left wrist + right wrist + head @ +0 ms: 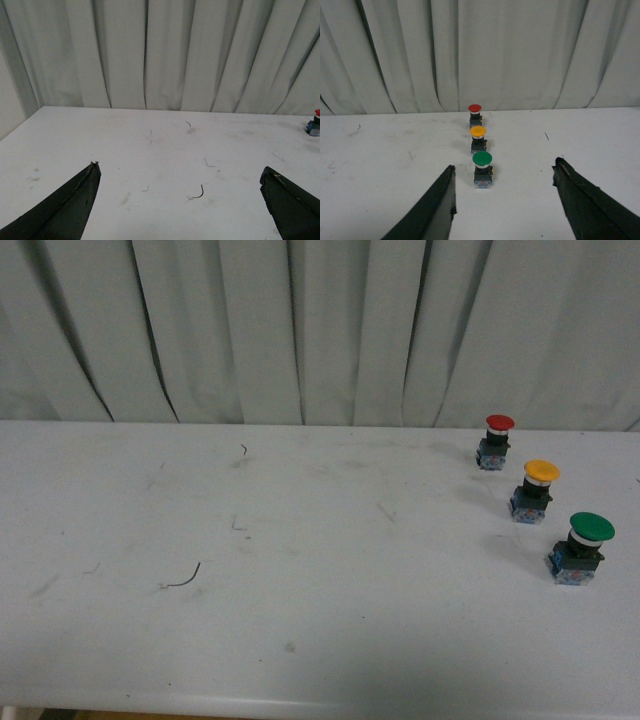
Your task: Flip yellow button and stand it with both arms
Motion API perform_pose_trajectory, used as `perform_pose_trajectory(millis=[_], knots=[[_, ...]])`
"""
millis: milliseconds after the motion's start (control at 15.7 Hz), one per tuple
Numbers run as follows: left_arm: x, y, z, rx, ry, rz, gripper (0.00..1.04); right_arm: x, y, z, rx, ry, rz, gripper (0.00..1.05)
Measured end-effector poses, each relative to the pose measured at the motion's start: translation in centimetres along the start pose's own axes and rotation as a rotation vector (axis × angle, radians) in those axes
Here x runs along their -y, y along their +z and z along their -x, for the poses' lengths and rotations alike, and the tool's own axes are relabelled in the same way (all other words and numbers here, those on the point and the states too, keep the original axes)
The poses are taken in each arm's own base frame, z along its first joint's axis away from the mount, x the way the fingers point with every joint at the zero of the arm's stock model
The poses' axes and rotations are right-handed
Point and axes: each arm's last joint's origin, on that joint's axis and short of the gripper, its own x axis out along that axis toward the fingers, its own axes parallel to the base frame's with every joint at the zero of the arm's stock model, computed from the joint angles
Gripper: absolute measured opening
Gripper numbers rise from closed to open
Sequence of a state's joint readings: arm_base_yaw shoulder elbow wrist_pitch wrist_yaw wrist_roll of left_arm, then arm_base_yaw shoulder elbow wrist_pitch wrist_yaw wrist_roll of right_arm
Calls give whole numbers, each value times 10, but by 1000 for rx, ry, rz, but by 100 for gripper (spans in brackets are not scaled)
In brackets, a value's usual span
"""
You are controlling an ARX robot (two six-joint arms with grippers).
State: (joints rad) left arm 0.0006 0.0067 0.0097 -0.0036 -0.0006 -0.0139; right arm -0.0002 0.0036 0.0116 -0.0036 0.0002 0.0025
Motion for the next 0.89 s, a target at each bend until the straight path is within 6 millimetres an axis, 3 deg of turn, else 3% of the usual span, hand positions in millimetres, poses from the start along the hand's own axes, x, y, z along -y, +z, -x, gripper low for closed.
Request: perform_pose_trajectory(millis=[128,383,894], knots=[[0,0,0,0,0,0,98,0,0,0,0,0,0,66],[0,0,0,0,0,0,98,0,0,0,0,0,0,97],[0,0,0,0,0,0,98,0,0,0,0,0,0,98]])
